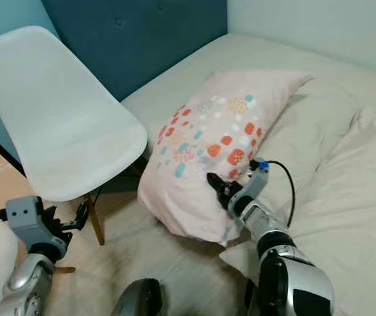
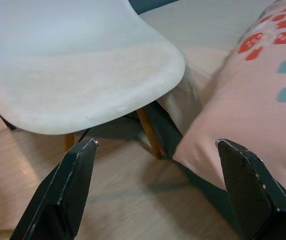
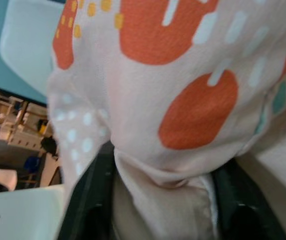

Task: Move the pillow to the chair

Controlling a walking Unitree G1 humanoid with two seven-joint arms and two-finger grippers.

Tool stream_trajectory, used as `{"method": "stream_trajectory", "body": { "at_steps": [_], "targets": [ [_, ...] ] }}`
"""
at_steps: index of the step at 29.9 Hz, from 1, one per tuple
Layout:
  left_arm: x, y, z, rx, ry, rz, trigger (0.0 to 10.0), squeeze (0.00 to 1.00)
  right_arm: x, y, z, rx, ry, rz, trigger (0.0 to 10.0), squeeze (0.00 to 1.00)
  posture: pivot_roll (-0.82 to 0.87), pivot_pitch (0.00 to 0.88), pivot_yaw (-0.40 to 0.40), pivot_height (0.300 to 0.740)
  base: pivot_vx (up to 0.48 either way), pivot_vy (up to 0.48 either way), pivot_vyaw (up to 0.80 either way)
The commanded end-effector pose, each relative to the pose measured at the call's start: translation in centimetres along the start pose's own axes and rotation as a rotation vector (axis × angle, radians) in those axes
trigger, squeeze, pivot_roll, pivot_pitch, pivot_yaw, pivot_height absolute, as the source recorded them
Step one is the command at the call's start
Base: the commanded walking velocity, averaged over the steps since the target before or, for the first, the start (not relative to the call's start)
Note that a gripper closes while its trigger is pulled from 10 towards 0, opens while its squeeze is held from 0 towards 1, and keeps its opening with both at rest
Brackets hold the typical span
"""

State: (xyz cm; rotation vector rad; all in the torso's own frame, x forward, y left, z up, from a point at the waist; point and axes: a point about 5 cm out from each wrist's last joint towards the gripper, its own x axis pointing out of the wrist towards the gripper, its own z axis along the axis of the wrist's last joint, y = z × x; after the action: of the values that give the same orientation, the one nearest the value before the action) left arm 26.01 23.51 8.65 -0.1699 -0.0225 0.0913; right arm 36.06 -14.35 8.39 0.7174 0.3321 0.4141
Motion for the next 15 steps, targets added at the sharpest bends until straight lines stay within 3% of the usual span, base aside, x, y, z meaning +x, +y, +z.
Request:
{"method": "stream_trajectory", "body": {
  "at_steps": [1, 9, 11, 13, 15],
  "targets": [
    [-0.2, 0.2, 0.0, -0.012, 0.016, 0.022, 10.0, 0.00, 0.5, 0.8, -1.2, 0.012, 0.043, 0.041, 0.0, 0.00, 0.24, 0.158, 0.099, 0.581, 0.000, 0.000, 0.00],
    [0.5, -0.1, 0.2, -0.019, 0.007, 0.027, 10.0, 0.00, 0.4, 0.6, -1.0, -0.037, 0.022, 0.000, 0.0, 0.00, 0.23, 0.127, 0.091, 0.581, 0.000, 0.000, 0.00],
    [1.0, -0.3, 0.5, -0.020, -0.004, 0.030, 10.0, 0.00, 0.6, 0.7, -0.3, -0.088, 0.000, -0.013, 0.0, 0.00, 0.22, 0.110, 0.081, 0.581, 0.000, 0.000, 0.00],
    [1.3, -0.4, 0.7, -0.027, -0.013, 0.034, 10.0, 0.00, 0.7, 1.0, 0.1, -0.092, -0.023, -0.001, 0.0, 0.00, 0.22, 0.097, 0.076, 0.581, 0.000, 0.000, 0.00],
    [2.1, -0.7, 1.2, -0.045, -0.023, 0.050, 10.0, 0.00, 1.2, 2.3, 1.6, -0.100, -0.075, 0.095, 0.0, 0.00, 0.21, 0.080, 0.067, 0.581, 0.000, 0.000, 0.00]
  ]
}}
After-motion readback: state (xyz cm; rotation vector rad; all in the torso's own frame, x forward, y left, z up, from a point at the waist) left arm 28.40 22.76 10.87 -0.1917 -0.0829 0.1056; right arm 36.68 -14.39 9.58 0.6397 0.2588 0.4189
